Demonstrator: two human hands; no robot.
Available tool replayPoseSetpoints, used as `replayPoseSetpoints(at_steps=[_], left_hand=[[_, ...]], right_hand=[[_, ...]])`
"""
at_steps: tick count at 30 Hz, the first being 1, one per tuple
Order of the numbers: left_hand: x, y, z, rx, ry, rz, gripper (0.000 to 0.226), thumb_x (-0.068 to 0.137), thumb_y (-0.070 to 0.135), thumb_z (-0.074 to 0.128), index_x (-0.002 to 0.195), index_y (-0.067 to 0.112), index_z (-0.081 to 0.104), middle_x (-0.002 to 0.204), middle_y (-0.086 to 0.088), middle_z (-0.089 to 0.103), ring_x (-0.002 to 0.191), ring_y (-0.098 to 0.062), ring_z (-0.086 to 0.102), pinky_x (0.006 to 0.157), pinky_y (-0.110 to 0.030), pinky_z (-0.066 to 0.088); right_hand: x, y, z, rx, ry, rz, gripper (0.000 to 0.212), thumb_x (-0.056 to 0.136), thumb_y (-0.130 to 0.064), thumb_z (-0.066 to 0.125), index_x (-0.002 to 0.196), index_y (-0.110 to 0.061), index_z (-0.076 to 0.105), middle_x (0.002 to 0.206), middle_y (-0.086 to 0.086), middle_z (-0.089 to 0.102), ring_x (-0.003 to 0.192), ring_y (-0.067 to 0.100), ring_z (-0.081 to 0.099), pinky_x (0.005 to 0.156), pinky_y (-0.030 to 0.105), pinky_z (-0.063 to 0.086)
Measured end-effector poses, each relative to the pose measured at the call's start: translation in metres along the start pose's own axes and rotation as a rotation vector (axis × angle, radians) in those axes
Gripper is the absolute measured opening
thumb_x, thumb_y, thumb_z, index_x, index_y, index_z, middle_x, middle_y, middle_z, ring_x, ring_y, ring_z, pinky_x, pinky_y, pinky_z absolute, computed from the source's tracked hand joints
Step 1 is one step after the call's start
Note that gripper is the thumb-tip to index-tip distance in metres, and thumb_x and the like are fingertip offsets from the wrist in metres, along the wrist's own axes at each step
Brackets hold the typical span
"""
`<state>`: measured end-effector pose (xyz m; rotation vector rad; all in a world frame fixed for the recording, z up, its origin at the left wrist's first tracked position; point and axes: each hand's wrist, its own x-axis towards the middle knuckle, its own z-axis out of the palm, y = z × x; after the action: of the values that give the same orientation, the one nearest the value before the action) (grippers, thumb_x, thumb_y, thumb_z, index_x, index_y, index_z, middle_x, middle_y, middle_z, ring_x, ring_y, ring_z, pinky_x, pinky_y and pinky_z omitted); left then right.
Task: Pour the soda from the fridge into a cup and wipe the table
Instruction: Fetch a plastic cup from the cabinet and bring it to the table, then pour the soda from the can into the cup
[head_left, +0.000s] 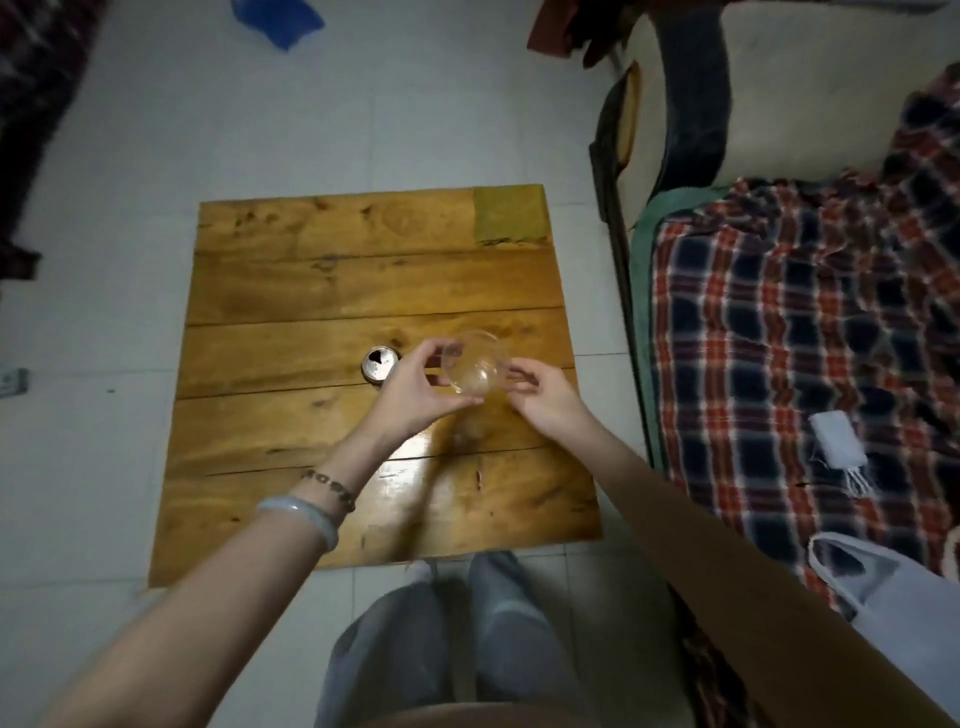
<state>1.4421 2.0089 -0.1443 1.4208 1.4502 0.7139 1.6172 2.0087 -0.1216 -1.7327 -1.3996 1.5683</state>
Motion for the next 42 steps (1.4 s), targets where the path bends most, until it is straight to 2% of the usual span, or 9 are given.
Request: replayPoseSetpoints(at_steps=[6, 9, 13, 16, 20, 25, 33, 37, 42], left_hand=[[0.035, -0.051, 0.042, 0.026, 0.032, -0.073, 0.066, 0.057, 0.014, 0.090, 0.114, 0.015, 0.057, 0.110, 0.006, 0.059, 0.099, -0.007, 0.057, 0.075, -0.002, 0.042], [0.048, -0.087, 0.057, 0.048, 0.022, -0.091, 0.067, 0.058, 0.018, 0.089, 0.117, 0.014, 0.057, 0.110, 0.008, 0.059, 0.099, -0.004, 0.056, 0.082, -0.006, 0.044], [0.061, -0.135, 0.068, 0.036, 0.014, -0.161, 0.070, 0.056, 0.034, 0.089, 0.117, 0.022, 0.056, 0.115, 0.005, 0.062, 0.106, -0.010, 0.059, 0.092, -0.034, 0.050], [0.071, -0.152, 0.075, 0.020, 0.059, -0.173, 0.072, 0.058, 0.027, 0.090, 0.121, 0.016, 0.055, 0.115, 0.003, 0.062, 0.105, -0.006, 0.059, 0.091, -0.019, 0.047], [0.085, -0.166, 0.083, -0.026, 0.095, -0.155, 0.071, 0.060, 0.021, 0.089, 0.122, 0.014, 0.054, 0.117, 0.002, 0.062, 0.105, -0.003, 0.059, 0.087, -0.008, 0.042], [0.094, -0.174, 0.093, -0.013, 0.134, -0.140, 0.071, 0.060, 0.022, 0.088, 0.122, 0.017, 0.054, 0.118, 0.001, 0.061, 0.107, -0.007, 0.058, 0.090, -0.019, 0.047], [0.093, -0.171, 0.092, 0.019, 0.094, -0.155, 0.073, 0.064, 0.019, 0.086, 0.127, 0.016, 0.048, 0.123, -0.001, 0.056, 0.112, -0.010, 0.054, 0.095, -0.023, 0.045], [0.087, -0.171, 0.087, -0.039, 0.057, -0.222, 0.083, 0.068, 0.006, 0.081, 0.138, 0.014, 0.037, 0.134, -0.003, 0.050, 0.120, -0.011, 0.050, 0.102, -0.026, 0.043], [0.055, -0.167, 0.065, -0.122, 0.161, -0.327, 0.059, 0.072, 0.003, 0.077, 0.123, 0.020, 0.053, 0.124, 0.004, 0.054, 0.114, -0.009, 0.053, 0.093, -0.015, 0.042]], right_hand=[[0.060, 0.061, -0.001, -0.050, -0.019, 0.043, 0.038, 0.084, 0.015, 0.045, 0.120, 0.004, 0.056, 0.112, 0.011, 0.061, 0.101, 0.016, 0.055, 0.071, 0.002, 0.041], [0.082, 0.091, 0.010, -0.081, -0.015, 0.028, 0.036, 0.083, 0.017, 0.045, 0.114, 0.005, 0.059, 0.105, 0.011, 0.063, 0.094, 0.017, 0.057, 0.071, 0.005, 0.042], [0.107, 0.118, 0.022, -0.081, -0.046, 0.037, 0.036, 0.083, 0.014, 0.049, 0.116, 0.005, 0.057, 0.103, 0.008, 0.062, 0.092, 0.021, 0.060, 0.081, 0.030, 0.049], [0.127, 0.134, 0.031, -0.086, -0.010, 0.011, 0.039, 0.079, 0.014, 0.049, 0.113, 0.000, 0.061, 0.108, 0.014, 0.066, 0.097, 0.028, 0.063, 0.088, 0.042, 0.050], [0.145, 0.142, 0.036, -0.025, 0.000, 0.062, 0.039, 0.079, 0.010, 0.053, 0.114, -0.006, 0.062, 0.100, 0.002, 0.065, 0.087, 0.013, 0.061, 0.083, 0.029, 0.048], [0.151, 0.149, 0.036, -0.016, 0.007, 0.061, 0.044, 0.076, 0.013, 0.051, 0.112, -0.010, 0.064, 0.092, -0.001, 0.066, 0.075, -0.001, 0.057, 0.069, 0.010, 0.044], [0.155, 0.149, 0.033, 0.035, 0.004, 0.087, 0.038, 0.076, 0.014, 0.053, 0.103, -0.009, 0.064, 0.092, 0.003, 0.066, 0.077, 0.000, 0.059, 0.067, 0.007, 0.046], [0.153, 0.145, 0.023, 0.059, 0.027, 0.133, 0.042, 0.082, 0.011, 0.046, 0.117, -0.008, 0.059, 0.105, 0.005, 0.065, 0.082, 0.011, 0.059, 0.063, 0.013, 0.048], [0.145, 0.120, 0.005, -0.052, 0.174, 0.008, 0.048, 0.086, 0.009, 0.042, 0.128, -0.011, 0.053, 0.126, 0.002, 0.057, 0.105, 0.008, 0.054, 0.071, -0.007, 0.036]])
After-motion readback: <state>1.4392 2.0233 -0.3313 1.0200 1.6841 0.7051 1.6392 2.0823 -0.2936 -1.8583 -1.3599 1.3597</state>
